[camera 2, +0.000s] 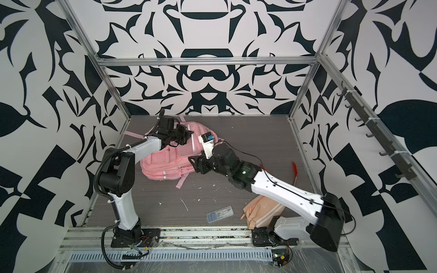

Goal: Pack books, pencil case, and school supplies into a backpack
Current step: Open the student bag at the middle-left of the table, then pick up the pencil pouch from the bottom-right of the table.

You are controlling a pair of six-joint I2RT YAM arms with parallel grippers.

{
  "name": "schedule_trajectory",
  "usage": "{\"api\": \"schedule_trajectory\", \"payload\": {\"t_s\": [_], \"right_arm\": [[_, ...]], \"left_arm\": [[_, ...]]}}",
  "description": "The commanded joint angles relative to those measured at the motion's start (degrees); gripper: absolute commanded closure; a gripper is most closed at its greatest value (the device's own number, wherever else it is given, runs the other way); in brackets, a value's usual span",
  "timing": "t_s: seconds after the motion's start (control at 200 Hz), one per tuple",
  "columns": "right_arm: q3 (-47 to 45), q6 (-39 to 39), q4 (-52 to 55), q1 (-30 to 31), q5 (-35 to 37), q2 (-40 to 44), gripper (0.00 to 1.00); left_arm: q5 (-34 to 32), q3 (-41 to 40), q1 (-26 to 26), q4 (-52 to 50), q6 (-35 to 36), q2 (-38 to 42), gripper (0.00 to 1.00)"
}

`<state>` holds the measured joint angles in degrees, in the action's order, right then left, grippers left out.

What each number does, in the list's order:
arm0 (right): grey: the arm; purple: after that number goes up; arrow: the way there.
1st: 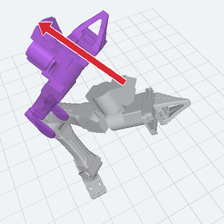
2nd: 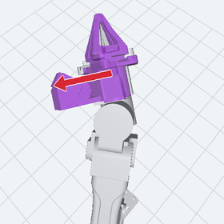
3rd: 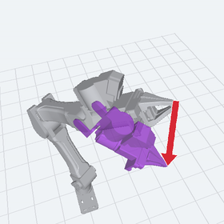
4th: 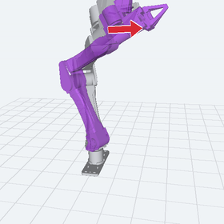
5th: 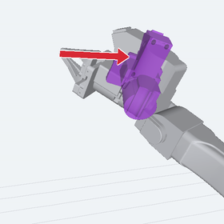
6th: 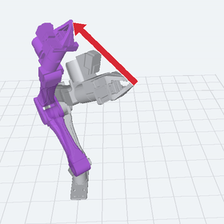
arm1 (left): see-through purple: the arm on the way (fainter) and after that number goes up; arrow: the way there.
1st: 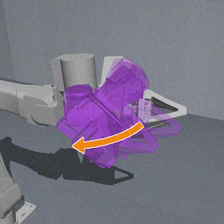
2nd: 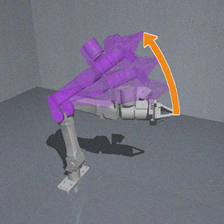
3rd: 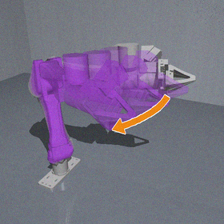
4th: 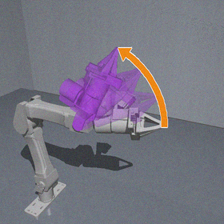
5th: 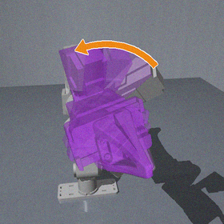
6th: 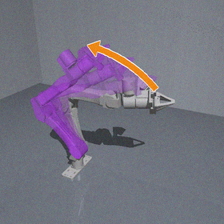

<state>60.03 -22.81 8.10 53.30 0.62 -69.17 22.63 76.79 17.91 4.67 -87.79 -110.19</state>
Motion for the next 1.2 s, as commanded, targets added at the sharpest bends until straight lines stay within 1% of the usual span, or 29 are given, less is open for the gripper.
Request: {"api": "schedule_trajectory", "payload": {"t_s": [0.0,0.065,0.13,0.165,0.195,0.235,0.255,0.3,0.365,0.425,0.485,0.54,0.58,0.675,0.755,0.79,0.835,0.845,0.86,0.89,0.965,1.01,1.07,1.11,1.15,1.195], "right_arm": [[-2.7,-2.5,23.2,0.2,4.2,6.6,0.27],[-3.8,-5.4,31.8,0.2,4.8,10.2,0.27],[-5.6,-7.4,36.1,1.1,3.9,13.7,0.25],[-7.2,-7.7,37.2,2.2,3.5,16.3,0.20],[-8.8,-7.4,37.3,3.3,2.9,18.6,0.12],[-10.5,-7.4,37.7,4.8,2.8,21.4,0.05],[-11.1,-7.8,38.4,5.4,3.2,22.5,0.03],[-11.6,-9.2,41.9,5.6,4.8,23.3,0.03],[-11.5,-11.8,47.1,5.6,8.6,23.1,0.03],[-11.1,-14.2,48.8,5.6,12.5,22.8,0.02],[-10.4,-13.7,47.2,5.5,12.0,21.4,0.02],[-9.1,-12.2,47.1,5.6,10.9,17.6,0.03],[-8.1,-10.3,48.2,5.9,8.1,14.7,0.05],[-7.1,-5.4,48.5,9.2,7.8,11.3,0.05],[-7.7,-5.5,48.3,9.8,6.0,10.1,0.05],[-7.5,-6.5,50.2,9.7,6.9,8.7,0.05],[-6.2,-9.5,54.5,9.7,9.3,6.3,0.04],[-6.0,-10.6,55.8,9.7,9.7,5.8,0.04],[-5.3,-12.5,57.8,9.7,12.1,5.1,0.04],[-4.4,-16.6,61.2,9.7,13.8,4.0,0.04],[-3.6,-27.6,68.3,9.7,14.0,2.2,0.04],[-4.0,-35.5,71.8,9.6,13.8,2.1,0.03],[-6.1,-42.3,72.3,9.6,12.6,4.2,0.04],[-8.3,-46.4,70.8,9.5,12.0,6.1,0.05],[-10.4,-48.3,68.8,7.9,11.8,7.7,0.05],[-12.1,-48.1,66.4,4.0,11.0,8.2,0.05]], "left_arm": [[13.7,2.5,-1.5,8.1,1.8,0.0,1.00],[19.2,4.3,-2.4,6.7,4.9,-0.6,1.00],[23.9,4.9,-3.6,6.0,7.2,-0.6,1.00],[26.0,4.9,-4.5,6.0,8.0,-0.4,1.00],[27.8,4.8,-5.4,5.8,8.9,-0.3,1.00],[29.8,4.7,-6.5,5.1,10.4,0.1,1.00],[30.6,4.7,-7.1,4.4,11.4,0.3,1.00],[31.9,5.1,-8.4,1.5,14.3,0.8,1.00],[33.1,5.9,-10.1,-3.7,19.3,1.5,1.00],[33.9,5.5,-11.0,-5.1,21.4,2.5,1.00],[35.1,4.4,-11.4,-5.1,22.8,3.6,1.00],[35.5,2.6,-11.5,-4.7,23.6,4.6,1.00],[36.0,1.0,-11.5,-3.5,23.6,5.2,1.00],[37.1,-3.3,-12.1,2.4,21.0,6.3,1.00],[37.5,-6.5,-13.3,8.2,17.6,7.1,1.00],[37.7,-7.3,-13.6,10.1,16.6,7.3,1.00],[37.7,-8.1,-14.0,11.9,15.6,7.4,1.00],[37.7,-8.2,-14.1,12.1,15.5,7.4,1.00],[37.7,-8.4,-14.2,12.8,15.2,7.4,1.00],[37.8,-8.6,-14.4,13.8,14.8,7.5,1.00],[37.7,-8.9,-14.5,15.8,14.2,7.3,1.00],[37.8,-9.2,-14.5,17.4,13.6,7.1,1.00],[38.0,-9.8,-14.5,20.9,12.1,6.6,1.00],[38.6,-10.3,-14.5,23.5,11.0,6.1,1.00],[39.4,-10.8,-14.5,25.8,9.9,5.7,1.00],[40.3,-11.5,-14.5,28.2,8.9,5.4,1.00]]}}
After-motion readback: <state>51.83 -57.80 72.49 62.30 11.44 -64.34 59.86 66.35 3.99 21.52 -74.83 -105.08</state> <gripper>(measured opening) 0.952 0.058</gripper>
